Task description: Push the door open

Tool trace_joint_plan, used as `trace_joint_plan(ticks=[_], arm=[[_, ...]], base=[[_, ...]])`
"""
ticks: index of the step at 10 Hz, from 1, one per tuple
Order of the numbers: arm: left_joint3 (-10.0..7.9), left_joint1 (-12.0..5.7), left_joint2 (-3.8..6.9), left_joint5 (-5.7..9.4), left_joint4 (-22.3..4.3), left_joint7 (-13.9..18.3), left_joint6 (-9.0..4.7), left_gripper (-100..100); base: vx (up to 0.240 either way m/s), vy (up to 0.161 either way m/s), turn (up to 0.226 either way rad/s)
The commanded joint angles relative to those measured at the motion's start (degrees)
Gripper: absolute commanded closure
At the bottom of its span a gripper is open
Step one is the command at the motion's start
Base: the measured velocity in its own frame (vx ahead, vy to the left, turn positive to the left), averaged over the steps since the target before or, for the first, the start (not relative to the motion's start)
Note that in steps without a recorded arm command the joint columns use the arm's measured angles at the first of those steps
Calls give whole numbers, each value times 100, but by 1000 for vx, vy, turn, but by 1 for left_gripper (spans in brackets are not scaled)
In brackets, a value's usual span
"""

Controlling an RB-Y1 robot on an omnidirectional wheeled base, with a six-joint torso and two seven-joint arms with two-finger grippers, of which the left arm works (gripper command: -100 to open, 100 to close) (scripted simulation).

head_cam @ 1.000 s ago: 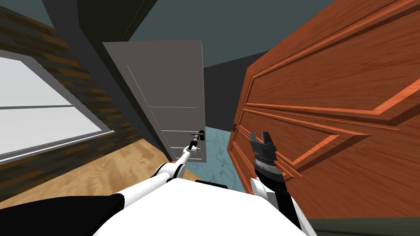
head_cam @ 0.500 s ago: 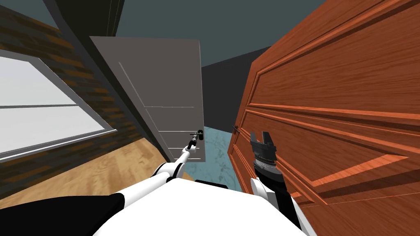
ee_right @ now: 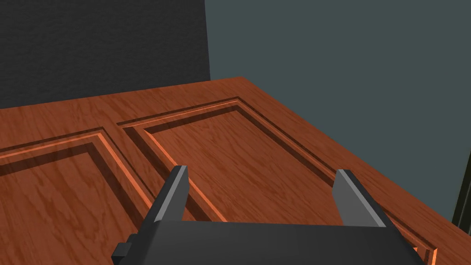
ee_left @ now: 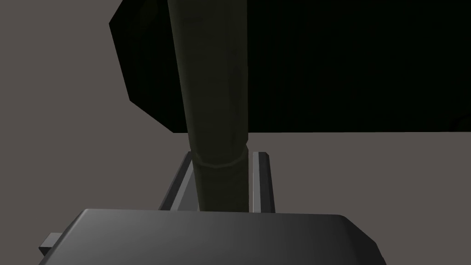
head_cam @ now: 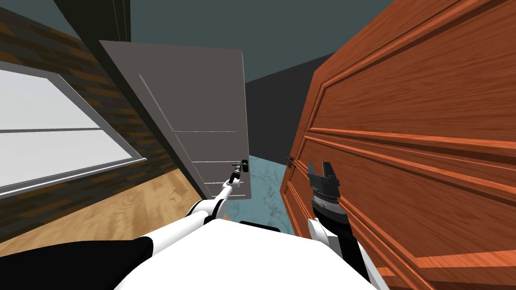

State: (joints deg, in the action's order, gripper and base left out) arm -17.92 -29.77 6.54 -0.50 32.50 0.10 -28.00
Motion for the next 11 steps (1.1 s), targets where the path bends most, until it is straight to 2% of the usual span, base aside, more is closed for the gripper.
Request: trace_joint_plan(ticks=[1,4,5,6,8,11], arm=[[-101,-24,61,33,-27,-52,-26,100],[-200,-21,76,67,-27,-110,-17,100],[-160,33,65,56,-5,-72,21,100],[-303,-16,5,81,23,-269,-3,100],[-429,-54,-79,100,33,-457,-24,100],[-652,-120,-263,134,52,-789,-61,100]], base=[[138,-121,98],[161,-87,64],[73,-33,28],[140,-14,115],[206,-35,141],[184,-8,118]])
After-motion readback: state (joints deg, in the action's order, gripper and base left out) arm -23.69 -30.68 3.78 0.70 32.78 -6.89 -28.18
